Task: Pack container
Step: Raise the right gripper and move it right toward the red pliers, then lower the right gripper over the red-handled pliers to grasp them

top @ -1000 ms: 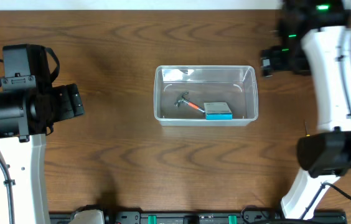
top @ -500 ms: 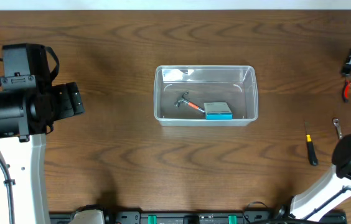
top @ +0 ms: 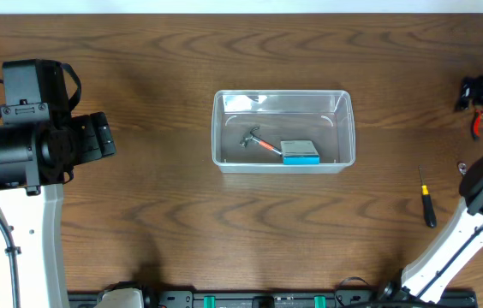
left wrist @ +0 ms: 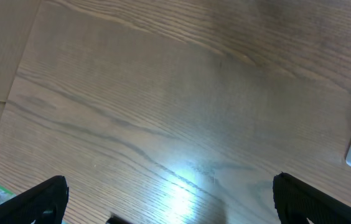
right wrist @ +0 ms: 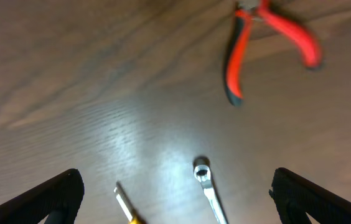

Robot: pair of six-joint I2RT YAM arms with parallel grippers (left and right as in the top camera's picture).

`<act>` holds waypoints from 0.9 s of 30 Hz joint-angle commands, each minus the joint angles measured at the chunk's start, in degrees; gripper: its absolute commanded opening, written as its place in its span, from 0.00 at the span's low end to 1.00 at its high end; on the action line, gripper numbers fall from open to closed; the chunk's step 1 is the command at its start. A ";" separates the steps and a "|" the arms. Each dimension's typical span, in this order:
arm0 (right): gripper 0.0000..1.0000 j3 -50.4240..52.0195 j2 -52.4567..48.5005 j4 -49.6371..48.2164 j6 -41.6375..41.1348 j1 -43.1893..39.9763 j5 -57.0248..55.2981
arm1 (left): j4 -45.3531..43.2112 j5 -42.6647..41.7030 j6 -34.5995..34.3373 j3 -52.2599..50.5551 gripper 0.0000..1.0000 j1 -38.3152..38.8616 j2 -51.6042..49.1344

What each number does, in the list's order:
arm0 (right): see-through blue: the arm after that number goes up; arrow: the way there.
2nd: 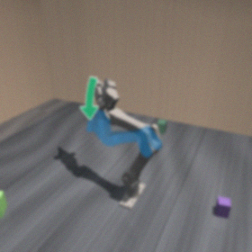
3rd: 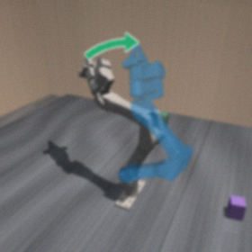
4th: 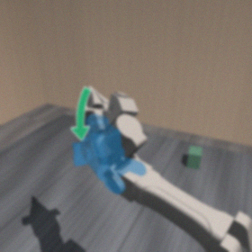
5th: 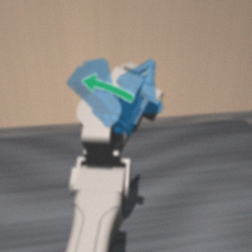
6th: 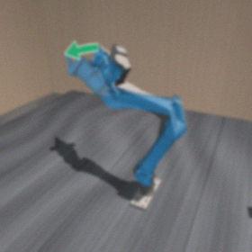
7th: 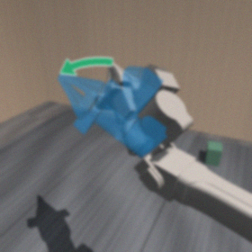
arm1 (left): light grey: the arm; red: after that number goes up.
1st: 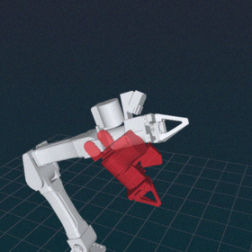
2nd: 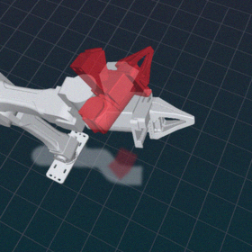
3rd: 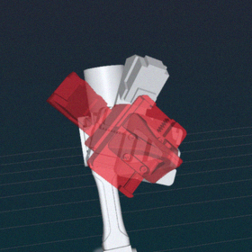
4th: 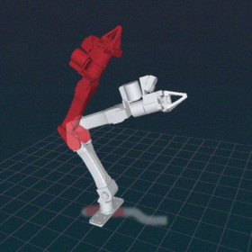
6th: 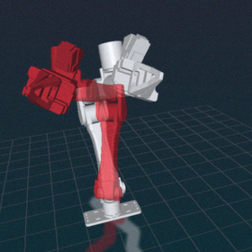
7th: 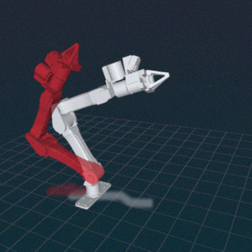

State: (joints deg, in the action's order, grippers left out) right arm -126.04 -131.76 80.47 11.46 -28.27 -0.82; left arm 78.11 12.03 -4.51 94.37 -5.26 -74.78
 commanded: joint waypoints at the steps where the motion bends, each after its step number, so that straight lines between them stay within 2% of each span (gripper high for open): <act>1: 0.99 -0.59 -3.41 -0.87 3.45 -0.24 -0.39 | 0.00 0.46 -0.52 0.31 0.98 -0.31 -0.09; 5: 0.99 -0.59 -5.97 -3.78 6.47 -0.15 -0.98 | -0.02 0.48 -0.52 0.31 0.98 -0.31 -0.07; 14: 0.99 -0.59 -7.26 -10.91 6.23 -0.37 -6.14 | 0.00 0.46 -0.52 0.31 0.98 -0.28 -0.09; 27: 0.99 -0.61 -11.13 -13.46 5.53 -1.18 -1.25 | -0.22 0.46 -0.55 0.31 0.98 -0.28 -0.09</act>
State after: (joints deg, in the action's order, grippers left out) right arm -126.04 -141.43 66.98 16.99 -28.62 -4.69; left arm 77.93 12.03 -4.51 94.37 -5.26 -74.78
